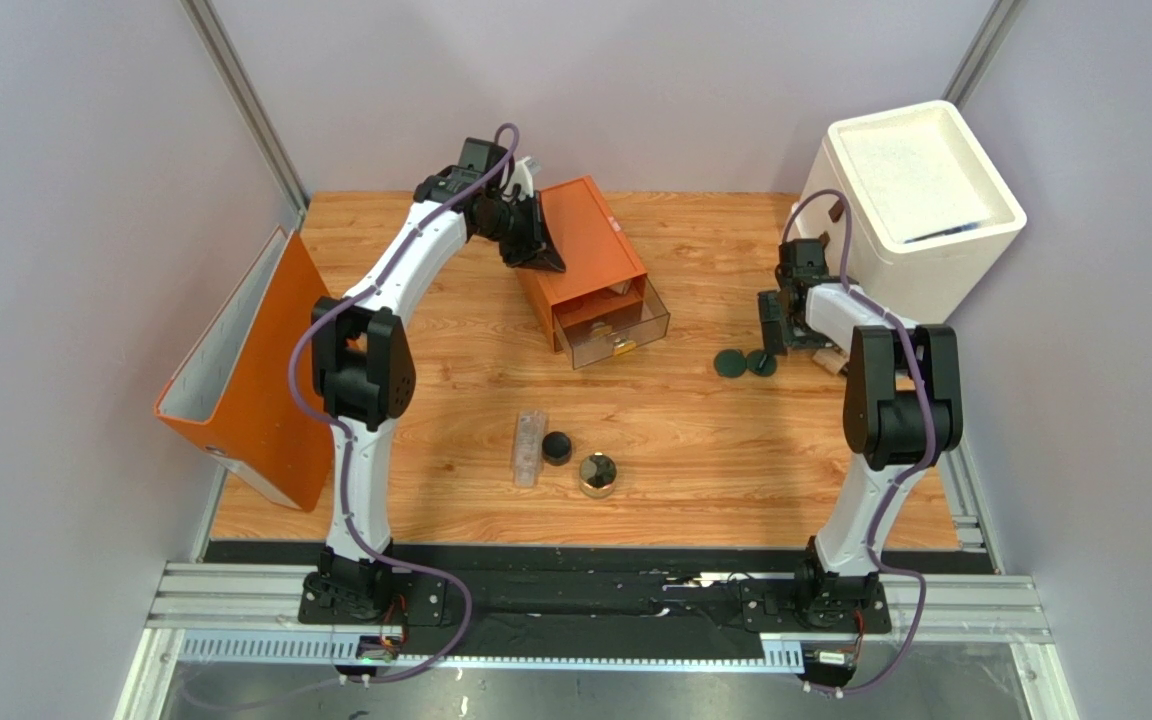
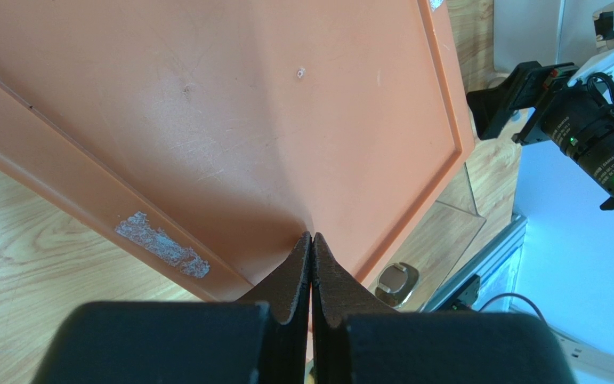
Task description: Organize the makeup
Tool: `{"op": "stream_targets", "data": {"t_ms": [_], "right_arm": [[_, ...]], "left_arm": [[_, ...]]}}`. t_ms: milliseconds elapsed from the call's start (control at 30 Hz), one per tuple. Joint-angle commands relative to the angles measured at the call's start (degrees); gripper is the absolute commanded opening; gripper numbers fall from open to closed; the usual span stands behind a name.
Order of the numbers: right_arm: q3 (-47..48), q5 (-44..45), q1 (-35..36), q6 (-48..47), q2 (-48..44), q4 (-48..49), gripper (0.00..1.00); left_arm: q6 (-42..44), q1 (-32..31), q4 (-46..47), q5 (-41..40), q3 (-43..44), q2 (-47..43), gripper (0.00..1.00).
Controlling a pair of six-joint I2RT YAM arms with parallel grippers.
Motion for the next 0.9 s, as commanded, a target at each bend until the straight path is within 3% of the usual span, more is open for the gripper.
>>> {"op": "stream_targets", "data": {"t_ms": [0, 100, 300, 533, 867], "right_arm": [[-1.9, -2.3, -0.2, 1.8, 1.8, -7.0, 0.97], [-0.2, -3.6, -0.2, 1.9, 4.1, -10.8, 0.96], [4.3, -10.7, -0.2, 1.0, 5.7, -18.4, 0.83], [2.3, -13.2, 0.3, 1.3, 0.6, -19.7, 0.84], [1.6, -12.0, 2.6, 3.7, -9.4, -14.1, 0.87]], "left_arm": [[3.0, -0.3, -6.9, -5.3, -1.9, 4.6, 0.0], [2.6, -0.3, -6.8, -5.1, -2.0, 4.5, 0.0], [2.7, -0.3, -6.8, -5.2, -2.3, 4.0, 0.0], [2.6, -0.3, -6.7, -5.3, -2.5, 3.8, 0.0], [2.8, -0.3, -6.5, -4.7, -2.6, 3.9, 0.0]]}}
